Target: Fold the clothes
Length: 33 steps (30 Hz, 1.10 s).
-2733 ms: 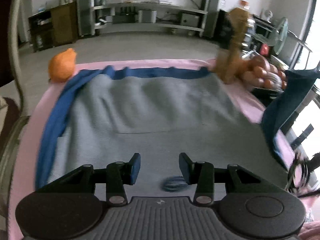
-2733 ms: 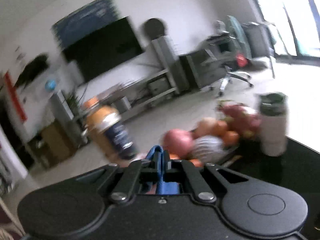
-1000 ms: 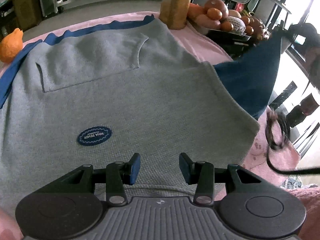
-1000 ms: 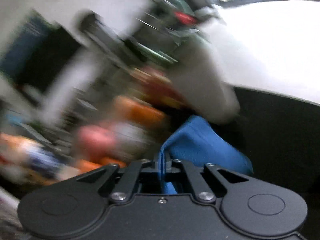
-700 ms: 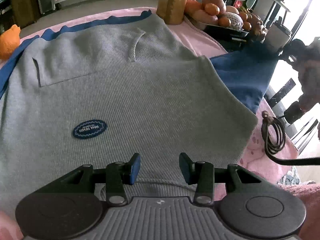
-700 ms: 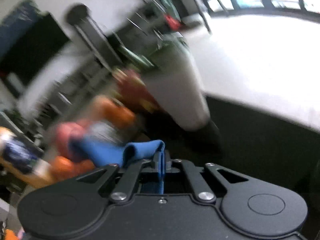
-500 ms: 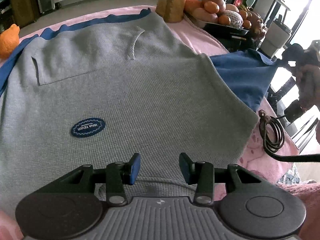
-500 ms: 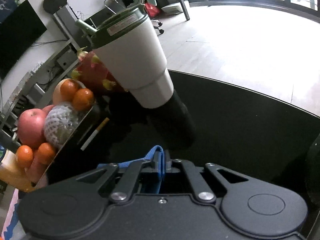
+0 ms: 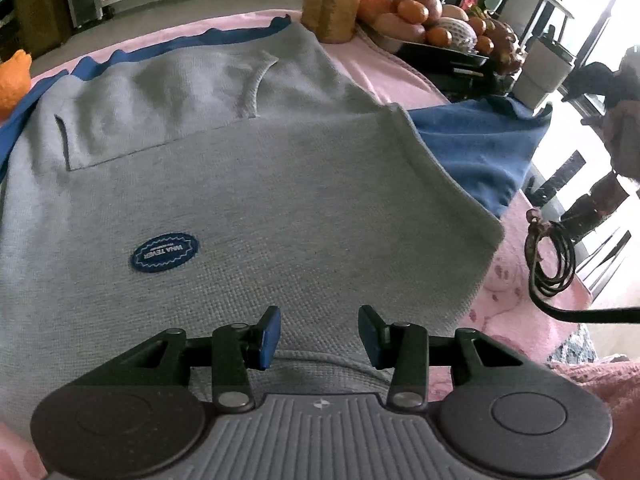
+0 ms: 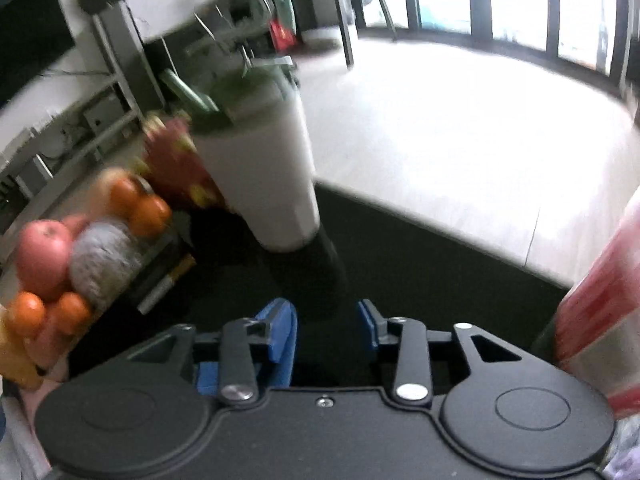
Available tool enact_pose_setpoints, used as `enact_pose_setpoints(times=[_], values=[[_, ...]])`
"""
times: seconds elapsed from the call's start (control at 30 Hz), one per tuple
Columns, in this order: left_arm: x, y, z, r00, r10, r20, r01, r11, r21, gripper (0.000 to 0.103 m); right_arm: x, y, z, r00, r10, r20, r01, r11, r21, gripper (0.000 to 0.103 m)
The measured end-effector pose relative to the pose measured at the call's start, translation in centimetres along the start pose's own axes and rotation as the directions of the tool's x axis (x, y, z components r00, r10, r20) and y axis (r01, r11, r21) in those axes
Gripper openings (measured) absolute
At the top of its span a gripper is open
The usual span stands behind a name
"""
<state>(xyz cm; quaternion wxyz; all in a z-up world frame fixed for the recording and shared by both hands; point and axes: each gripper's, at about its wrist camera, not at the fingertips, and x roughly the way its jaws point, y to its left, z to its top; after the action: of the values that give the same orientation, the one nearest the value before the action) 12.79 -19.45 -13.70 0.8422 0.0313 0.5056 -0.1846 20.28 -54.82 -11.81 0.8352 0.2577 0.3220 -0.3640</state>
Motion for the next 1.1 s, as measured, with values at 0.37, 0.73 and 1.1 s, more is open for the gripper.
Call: enact_pose_setpoints(times=[0.37,0.73,1.1], values=[[-0.3,-0.6,-0.2,1.000,-0.025,0.004,0.025,1.000,0.008,0.042,0.8,0.5,-0.4,0.907,0.337,-0.254,-0.320,0.942,0.104,0.019],[-0.1,0.5,0.5,1.000,0.022,0.009,-0.022,1.000,-0.001,0.042,1.5,0.6,-0.8,0.971,0.200,0.133,-0.217,0.967,0.131,0.017],[-0.8,0.0,0.2,1.000,-0.022,0.018,0.022,1.000,-0.001,0.042,4.8,1.9,-1.6,0.772,0.500,-0.393,-0.452,0.866,0.214,0.017]])
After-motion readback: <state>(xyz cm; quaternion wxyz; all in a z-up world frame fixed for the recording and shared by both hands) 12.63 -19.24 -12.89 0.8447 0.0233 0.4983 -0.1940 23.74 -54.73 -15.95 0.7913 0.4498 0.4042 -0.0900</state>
